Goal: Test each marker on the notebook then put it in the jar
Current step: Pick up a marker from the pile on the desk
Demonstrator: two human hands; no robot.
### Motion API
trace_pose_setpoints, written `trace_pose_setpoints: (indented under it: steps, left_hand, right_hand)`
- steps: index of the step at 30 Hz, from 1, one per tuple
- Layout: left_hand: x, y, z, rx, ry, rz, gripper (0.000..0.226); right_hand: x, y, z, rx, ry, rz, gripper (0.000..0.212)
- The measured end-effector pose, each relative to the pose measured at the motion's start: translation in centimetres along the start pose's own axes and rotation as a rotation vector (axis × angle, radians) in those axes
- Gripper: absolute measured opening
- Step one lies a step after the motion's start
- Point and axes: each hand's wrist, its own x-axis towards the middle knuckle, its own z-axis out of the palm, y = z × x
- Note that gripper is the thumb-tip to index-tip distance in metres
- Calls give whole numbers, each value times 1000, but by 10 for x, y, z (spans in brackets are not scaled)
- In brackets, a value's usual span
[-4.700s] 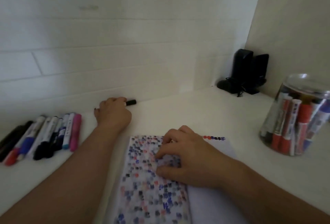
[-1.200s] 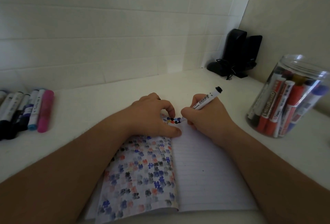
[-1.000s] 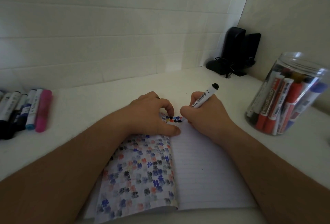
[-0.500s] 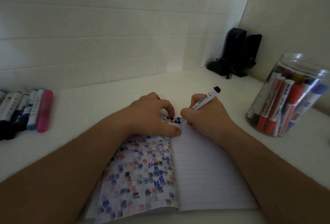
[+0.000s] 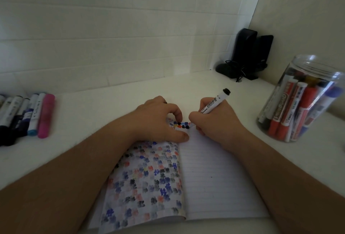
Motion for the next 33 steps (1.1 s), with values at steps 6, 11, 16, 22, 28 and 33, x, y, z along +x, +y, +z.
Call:
trace_pose_setpoints:
  steps: [6, 11, 16, 22, 28, 33]
  left_hand:
    - [-1, -4, 3, -120, 195, 85, 42]
    - [-3, 1, -6, -415, 370, 113, 59]
    - [-4, 4, -5, -474, 416, 191, 62]
    - [-5, 9, -4, -435, 409, 209, 66]
    - [-6, 8, -4, -387, 395, 232, 68]
    - [-6, 10, -3, -338, 409, 250, 71]
  right_hand:
    - [1, -1, -7, 216, 65, -8, 21]
    - [-3, -8, -27, 810, -98, -10, 12]
    - [-1, -9, -26, 912, -118, 129, 24]
    - [0, -6, -22, 830, -114, 103, 32]
    - [1, -6, -19, 743, -81, 110, 24]
    - [0, -7, -18, 704, -87, 110, 17]
